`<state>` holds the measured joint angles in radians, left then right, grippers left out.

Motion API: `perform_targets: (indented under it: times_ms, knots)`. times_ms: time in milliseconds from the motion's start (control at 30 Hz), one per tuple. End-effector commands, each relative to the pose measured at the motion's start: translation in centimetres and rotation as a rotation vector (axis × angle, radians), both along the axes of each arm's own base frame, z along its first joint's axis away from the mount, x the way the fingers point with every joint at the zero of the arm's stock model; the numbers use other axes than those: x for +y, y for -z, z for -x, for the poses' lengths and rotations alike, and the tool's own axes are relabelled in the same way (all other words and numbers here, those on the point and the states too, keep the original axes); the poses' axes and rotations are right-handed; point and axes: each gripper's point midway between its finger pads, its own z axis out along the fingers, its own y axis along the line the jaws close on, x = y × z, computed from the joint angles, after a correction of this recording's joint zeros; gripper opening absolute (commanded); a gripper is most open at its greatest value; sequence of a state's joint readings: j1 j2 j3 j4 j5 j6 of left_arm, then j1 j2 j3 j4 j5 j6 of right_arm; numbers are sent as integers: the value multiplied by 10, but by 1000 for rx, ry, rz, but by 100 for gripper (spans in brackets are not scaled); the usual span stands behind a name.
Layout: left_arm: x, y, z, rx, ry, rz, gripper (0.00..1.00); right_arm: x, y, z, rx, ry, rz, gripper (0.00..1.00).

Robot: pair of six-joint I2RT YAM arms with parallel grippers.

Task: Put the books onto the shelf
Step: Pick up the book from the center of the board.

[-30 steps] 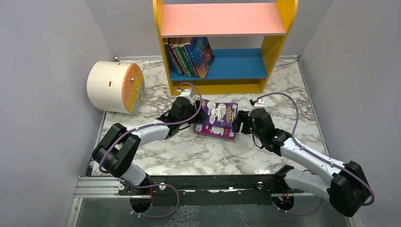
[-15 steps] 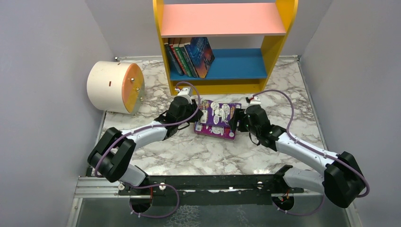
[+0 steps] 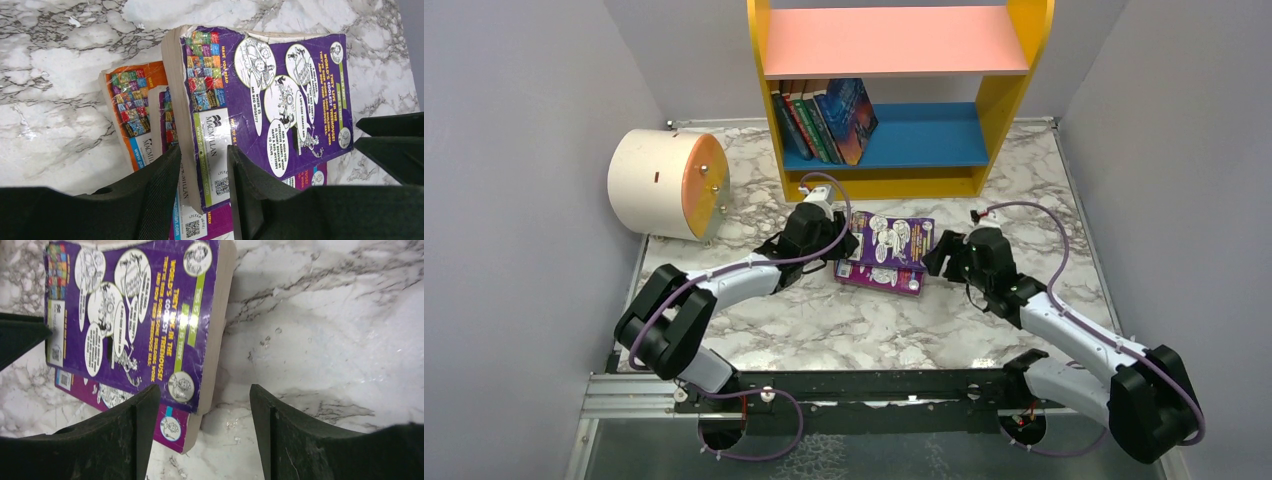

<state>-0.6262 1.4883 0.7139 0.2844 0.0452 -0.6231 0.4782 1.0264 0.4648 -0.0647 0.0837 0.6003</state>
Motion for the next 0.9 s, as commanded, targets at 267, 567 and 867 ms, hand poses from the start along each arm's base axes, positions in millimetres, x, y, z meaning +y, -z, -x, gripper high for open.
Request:
perform_targets:
  times_ms: [267, 567, 867]
  knots:
    - [-27, -7, 1, -3, 71, 44, 33, 23, 6, 14, 16, -94, -200, 64]
    - [-40, -9, 4, -4, 94, 49, 33, 14, 6, 8, -8, -44, -262, 64]
    - [-46, -10, 5, -4, 104, 53, 33, -6, 14, -2, 7, 12, -263, 64]
